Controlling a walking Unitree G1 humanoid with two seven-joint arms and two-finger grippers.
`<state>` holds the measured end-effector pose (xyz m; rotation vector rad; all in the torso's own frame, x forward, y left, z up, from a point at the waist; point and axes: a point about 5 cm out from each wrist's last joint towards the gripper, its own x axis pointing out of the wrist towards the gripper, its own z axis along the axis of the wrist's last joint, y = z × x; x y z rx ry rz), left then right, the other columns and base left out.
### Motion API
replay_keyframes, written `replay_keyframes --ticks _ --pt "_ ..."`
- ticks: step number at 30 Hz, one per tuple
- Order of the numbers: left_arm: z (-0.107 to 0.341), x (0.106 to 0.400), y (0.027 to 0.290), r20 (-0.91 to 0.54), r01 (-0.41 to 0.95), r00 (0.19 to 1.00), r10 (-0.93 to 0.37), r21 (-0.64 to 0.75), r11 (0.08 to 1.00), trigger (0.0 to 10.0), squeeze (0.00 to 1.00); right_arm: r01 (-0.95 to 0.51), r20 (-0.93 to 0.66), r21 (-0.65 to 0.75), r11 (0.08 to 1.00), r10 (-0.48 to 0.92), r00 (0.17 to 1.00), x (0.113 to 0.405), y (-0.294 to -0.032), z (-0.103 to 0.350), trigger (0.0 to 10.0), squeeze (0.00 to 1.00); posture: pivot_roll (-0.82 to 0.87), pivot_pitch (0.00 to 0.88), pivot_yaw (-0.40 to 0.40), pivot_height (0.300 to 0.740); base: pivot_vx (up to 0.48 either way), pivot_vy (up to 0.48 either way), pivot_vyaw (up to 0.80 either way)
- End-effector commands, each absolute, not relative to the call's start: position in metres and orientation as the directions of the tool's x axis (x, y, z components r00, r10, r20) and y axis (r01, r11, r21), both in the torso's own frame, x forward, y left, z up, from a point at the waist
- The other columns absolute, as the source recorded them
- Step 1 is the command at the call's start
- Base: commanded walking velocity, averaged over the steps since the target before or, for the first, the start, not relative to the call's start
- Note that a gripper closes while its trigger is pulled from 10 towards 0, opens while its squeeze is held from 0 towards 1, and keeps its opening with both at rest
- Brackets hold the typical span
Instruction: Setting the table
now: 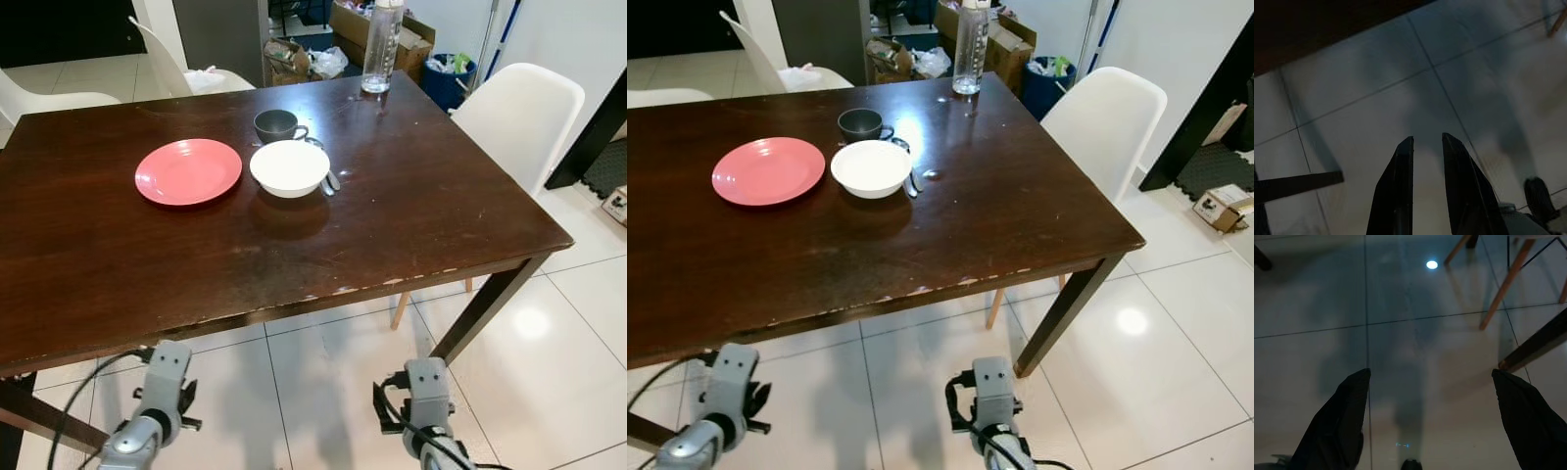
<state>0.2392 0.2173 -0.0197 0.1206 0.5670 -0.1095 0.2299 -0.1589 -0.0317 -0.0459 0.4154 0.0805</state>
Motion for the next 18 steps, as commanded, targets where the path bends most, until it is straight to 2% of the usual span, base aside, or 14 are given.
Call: replay_keyframes --ticks 1,4,18 --pt "-0.028 0.228 0.218 -0.577 0.138 0.814 -0.072 0.071 0.988 10.0 0.0 -0.085 -0.425 -0.023 0.996 0.067 0.903 0.223 -0.159 -0.037 10.0 0.0 -0.02 0.071 0.084 0.74 0.0 0.0 0.0" --pt "-0.033 0.223 0.223 -0.599 0.084 0.8 -0.035 0.054 0.995 10.0 0.0 -0.093 -0.422 -0.038 0.995 0.068 0.904 0.222 -0.16 -0.037 10.0 0.0 -0.04 0.068 0.094 0.74 0.0 0.0 0.0" --pt "-0.038 0.217 0.219 -0.61 0.087 0.792 -0.037 0.053 0.995 10.0 0.0 -0.1 -0.416 -0.039 0.994 0.074 0.906 0.223 -0.16 -0.037 10.0 0.0 -0.03 0.074 0.071 0.74 0.0 0.0 0.0"
